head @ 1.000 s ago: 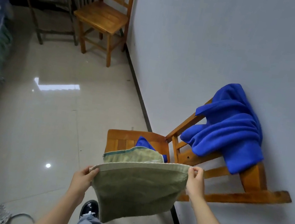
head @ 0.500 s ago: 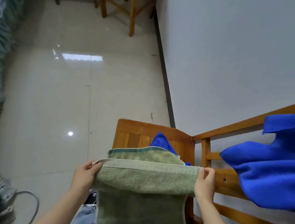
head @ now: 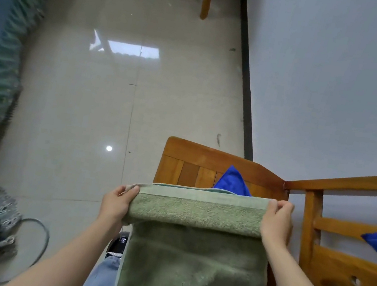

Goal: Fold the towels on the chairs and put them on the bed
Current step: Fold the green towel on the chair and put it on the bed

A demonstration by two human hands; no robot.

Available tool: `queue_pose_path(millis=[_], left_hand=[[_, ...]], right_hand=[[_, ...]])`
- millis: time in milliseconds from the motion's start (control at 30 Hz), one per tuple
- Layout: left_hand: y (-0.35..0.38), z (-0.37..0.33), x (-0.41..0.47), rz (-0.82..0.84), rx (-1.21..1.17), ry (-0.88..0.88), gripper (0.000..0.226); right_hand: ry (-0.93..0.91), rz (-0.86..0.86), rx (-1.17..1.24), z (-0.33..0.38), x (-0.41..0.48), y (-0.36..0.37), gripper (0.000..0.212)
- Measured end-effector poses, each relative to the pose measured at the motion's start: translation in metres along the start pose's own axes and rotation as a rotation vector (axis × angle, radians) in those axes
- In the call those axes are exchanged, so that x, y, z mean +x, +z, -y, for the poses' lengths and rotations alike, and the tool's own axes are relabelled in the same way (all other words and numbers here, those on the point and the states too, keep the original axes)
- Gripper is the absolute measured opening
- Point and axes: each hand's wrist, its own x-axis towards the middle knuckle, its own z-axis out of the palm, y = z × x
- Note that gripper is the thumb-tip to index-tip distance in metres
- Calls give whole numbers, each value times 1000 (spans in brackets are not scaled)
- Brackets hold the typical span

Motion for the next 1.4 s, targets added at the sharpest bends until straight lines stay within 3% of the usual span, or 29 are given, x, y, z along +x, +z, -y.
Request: queue_pose_path(millis=[200,567,700,867,1033,1400], left_hand=[[8,8,25,-8,89,16,13],[6,8,32,119,115,5,6],[10,4,31,126,160,16,8],[9,2,33,111,222,17,10],[5,1,29,84,195,54,10],[-4,0,22,111,7,21,3]], right_hand=[[96,59,-157,-24,14,16,13],[138,209,-21,-23,23,19,11],[77,204,-147,-18,22,22,14],[147,275,-182,-14,25,24,14],[121,221,-75,-10,21,18,15],[248,360,119,-14,26,10,13]])
